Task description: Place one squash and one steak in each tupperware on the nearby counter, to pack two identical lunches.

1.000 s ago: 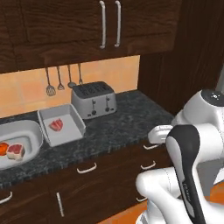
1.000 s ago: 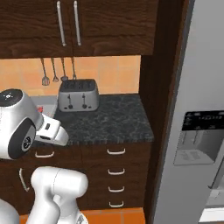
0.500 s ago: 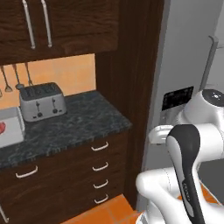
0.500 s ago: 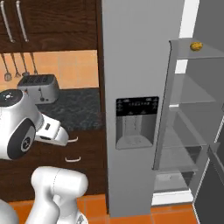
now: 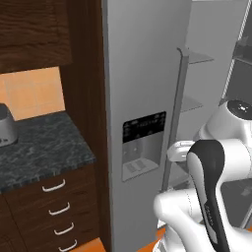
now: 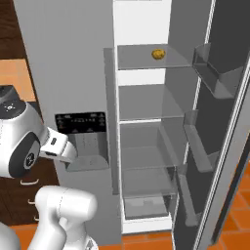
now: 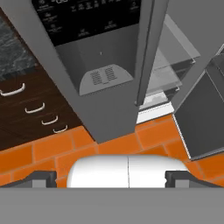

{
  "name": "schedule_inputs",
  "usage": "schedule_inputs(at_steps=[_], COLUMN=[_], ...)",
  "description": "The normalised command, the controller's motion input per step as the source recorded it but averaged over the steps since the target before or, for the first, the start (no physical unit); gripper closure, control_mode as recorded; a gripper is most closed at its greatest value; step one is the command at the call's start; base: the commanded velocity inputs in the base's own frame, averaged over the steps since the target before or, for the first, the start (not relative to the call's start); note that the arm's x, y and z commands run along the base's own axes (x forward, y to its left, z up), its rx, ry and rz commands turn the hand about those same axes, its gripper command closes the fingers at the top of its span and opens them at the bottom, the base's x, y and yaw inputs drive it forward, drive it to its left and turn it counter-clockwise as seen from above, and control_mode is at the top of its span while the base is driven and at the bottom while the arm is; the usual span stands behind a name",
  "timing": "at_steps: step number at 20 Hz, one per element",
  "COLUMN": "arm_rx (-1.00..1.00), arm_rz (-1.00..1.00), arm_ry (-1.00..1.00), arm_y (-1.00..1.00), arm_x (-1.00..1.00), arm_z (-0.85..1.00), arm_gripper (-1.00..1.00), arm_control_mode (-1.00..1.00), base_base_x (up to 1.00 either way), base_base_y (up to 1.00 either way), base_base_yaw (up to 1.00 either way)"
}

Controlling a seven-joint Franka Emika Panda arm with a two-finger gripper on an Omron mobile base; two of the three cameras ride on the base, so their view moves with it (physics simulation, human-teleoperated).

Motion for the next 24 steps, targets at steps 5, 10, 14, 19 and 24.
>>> schedule_inputs(at_steps=[5, 10, 14, 19, 24], arm_rx=[0.00, 0.00, 0.00, 0.00, 0.00], arm_rz=[0.00, 0.00, 0.00, 0.00, 0.00], arm_ry=[0.00, 0.00, 0.00, 0.00, 0.00], arm_y=[0.00, 0.00, 0.00, 0.00, 0.00], arm_x=[0.00, 0.00, 0.00, 0.00, 0.00], arm_z=[0.00, 0.00, 0.00, 0.00, 0.00], arm_gripper=[-1.00, -1.00, -1.00, -1.00, -1.00], arm_control_mode=[1.00, 1.00, 1.00, 1.00, 1.00], base_base_x=[0.36, 0.37, 0.54, 0.60, 0.27], base_base_y=[-0.77, -0.35, 0.02, -0.21, -0.57], base_base_yaw=[0.01, 0.03, 0.11, 0.16, 0.11])
